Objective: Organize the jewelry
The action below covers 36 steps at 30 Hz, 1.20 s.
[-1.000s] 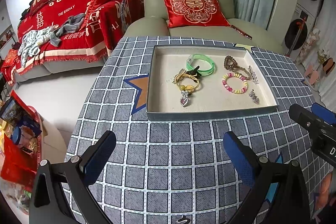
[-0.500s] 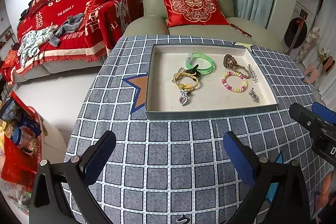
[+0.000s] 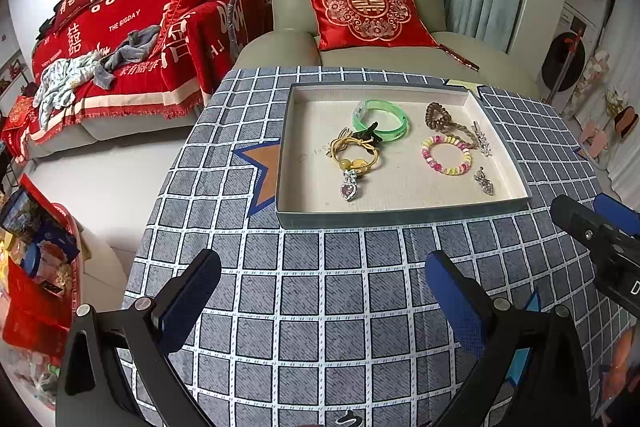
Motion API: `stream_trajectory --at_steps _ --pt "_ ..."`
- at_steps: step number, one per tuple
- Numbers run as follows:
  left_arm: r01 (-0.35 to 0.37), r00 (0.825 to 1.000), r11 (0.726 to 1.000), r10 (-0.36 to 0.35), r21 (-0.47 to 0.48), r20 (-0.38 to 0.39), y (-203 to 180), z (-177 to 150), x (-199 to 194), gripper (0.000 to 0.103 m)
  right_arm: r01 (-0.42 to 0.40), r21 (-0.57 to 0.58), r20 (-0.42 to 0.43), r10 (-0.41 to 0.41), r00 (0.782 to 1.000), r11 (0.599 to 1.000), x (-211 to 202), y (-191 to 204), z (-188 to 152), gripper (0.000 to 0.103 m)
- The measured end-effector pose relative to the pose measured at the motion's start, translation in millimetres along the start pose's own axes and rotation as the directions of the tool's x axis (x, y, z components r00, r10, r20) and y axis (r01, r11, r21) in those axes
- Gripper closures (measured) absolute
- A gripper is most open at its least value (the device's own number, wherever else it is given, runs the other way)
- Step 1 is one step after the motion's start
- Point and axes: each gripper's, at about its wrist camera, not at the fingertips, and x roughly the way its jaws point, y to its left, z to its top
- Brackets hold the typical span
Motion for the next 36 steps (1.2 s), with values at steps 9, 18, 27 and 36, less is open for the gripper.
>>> stream_trajectory --at_steps 9,18,27,36 --pt "0.008 1.000 1.000 -0.007 0.007 -0.011 -0.6 0.6 2.6 0.000 0.001 0.001 -0.002 -0.001 1.000 1.000 -0.4 0.3 -0.9 0.016" --pt "0.007 1.000 1.000 -0.006 0.010 -0.015 0.6 1.3 3.9 0.000 0.000 0.002 -0.003 0.000 1.000 1.000 -0.4 1.8 -3.7 0.016" --pt "0.007 1.000 1.000 -0.007 0.011 -0.017 0.8 1.6 4.5 0.000 -0.001 0.002 -0.003 0.001 1.000 1.000 -0.8 2.7 -4.4 0.016" --pt "0.021 0.999 1.000 -0.021 0.005 -0.028 2.0 0.8 7.2 0.000 0.000 0.003 -0.004 0.000 1.000 1.000 -0.7 2.6 -4.3 0.016"
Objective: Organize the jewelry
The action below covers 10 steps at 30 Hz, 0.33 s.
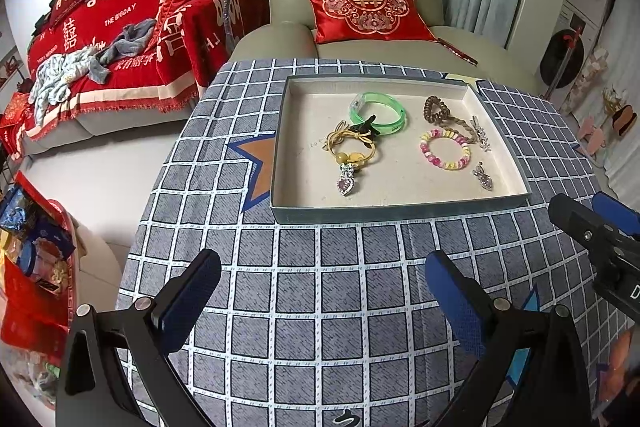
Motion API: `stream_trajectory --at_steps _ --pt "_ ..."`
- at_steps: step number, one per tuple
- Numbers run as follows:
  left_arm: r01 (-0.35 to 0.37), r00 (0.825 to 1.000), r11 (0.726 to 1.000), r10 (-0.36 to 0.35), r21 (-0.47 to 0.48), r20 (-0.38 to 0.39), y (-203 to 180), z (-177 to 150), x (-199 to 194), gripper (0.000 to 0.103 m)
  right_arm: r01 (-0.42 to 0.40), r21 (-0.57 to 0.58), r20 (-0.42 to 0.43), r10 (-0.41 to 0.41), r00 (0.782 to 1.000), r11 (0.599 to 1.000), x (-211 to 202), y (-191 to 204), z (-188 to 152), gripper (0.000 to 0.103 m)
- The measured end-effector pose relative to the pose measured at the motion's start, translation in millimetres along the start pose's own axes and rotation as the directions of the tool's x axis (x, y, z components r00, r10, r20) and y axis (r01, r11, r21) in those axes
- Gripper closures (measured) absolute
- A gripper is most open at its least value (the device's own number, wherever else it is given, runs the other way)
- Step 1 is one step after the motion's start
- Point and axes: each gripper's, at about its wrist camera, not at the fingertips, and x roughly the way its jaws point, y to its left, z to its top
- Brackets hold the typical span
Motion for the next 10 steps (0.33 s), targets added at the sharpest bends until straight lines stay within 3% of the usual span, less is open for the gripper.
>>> stream_trajectory --at_steps 10 --pt "0.014 1.000 1.000 -0.014 -0.001 -0.002 0.9 -0.1 -0.8 0.000 0.000 0.000 -0.004 0.000 1.000 1.000 3.6 4.3 -4.2 0.016"
